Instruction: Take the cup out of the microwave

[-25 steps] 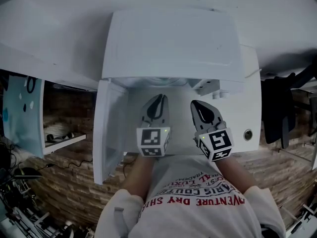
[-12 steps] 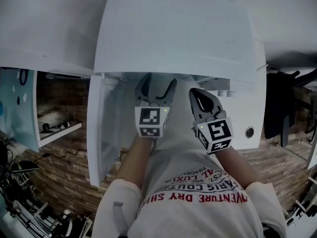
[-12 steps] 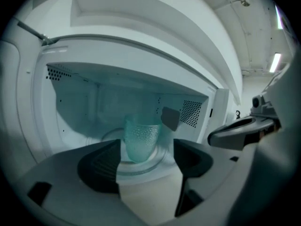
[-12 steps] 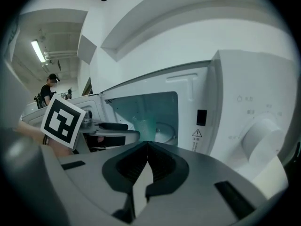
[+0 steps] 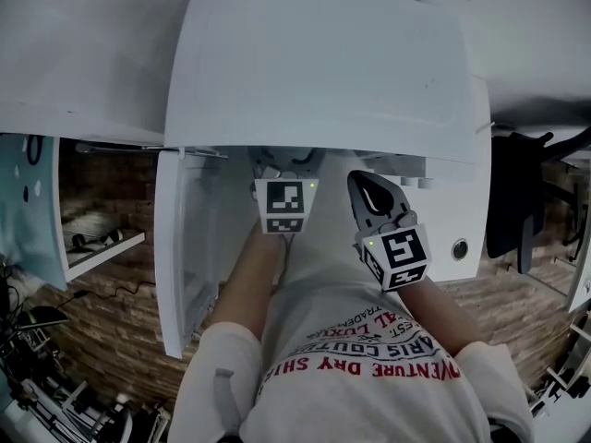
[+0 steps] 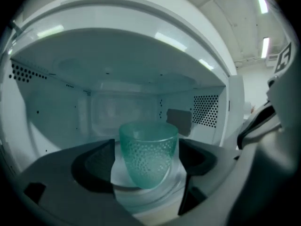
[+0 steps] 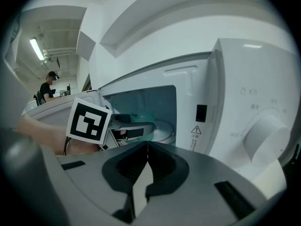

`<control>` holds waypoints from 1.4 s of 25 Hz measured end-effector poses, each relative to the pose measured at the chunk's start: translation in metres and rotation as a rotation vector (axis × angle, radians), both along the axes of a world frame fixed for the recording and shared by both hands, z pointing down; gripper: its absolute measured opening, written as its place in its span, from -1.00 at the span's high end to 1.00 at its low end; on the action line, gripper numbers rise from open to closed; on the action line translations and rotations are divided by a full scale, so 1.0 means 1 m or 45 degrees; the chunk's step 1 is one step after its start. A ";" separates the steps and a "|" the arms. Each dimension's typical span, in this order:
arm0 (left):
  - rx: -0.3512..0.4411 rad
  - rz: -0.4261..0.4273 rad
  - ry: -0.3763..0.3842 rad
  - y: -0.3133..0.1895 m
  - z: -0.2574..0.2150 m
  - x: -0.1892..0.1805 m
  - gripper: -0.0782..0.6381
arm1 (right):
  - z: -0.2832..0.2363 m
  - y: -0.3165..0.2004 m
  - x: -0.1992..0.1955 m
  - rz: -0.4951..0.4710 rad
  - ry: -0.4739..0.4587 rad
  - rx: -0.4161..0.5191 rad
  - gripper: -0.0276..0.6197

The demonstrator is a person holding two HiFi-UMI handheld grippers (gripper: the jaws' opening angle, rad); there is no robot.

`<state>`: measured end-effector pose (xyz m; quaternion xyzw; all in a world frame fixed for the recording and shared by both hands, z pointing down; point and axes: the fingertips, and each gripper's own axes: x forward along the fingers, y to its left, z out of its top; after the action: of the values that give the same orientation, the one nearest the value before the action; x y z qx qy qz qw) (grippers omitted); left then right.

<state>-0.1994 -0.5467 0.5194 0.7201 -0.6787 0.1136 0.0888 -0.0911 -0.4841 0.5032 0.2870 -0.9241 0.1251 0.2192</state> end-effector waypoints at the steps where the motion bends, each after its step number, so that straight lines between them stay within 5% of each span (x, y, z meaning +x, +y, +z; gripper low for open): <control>1: -0.008 0.005 0.005 -0.003 0.003 0.001 -0.34 | 0.000 -0.001 0.000 0.003 0.001 -0.001 0.88; 10: -0.126 -0.005 -0.106 -0.016 0.030 -0.001 -0.34 | 0.004 -0.003 0.001 0.020 -0.010 -0.020 0.88; 14: -0.143 -0.012 -0.081 -0.016 0.032 -0.004 -0.27 | 0.003 -0.003 0.001 0.027 -0.019 -0.022 0.88; 24: -0.146 0.039 -0.036 -0.009 0.022 0.003 -0.25 | -0.007 -0.002 0.011 0.055 -0.029 0.014 0.88; 35: -0.103 0.069 -0.065 0.052 -0.001 0.016 -0.25 | -0.021 0.016 0.023 0.082 -0.065 0.060 0.88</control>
<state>-0.1834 -0.4944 0.5182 0.7309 -0.6558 0.1619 0.0974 -0.0685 -0.4680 0.4825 0.3185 -0.9223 0.1177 0.1847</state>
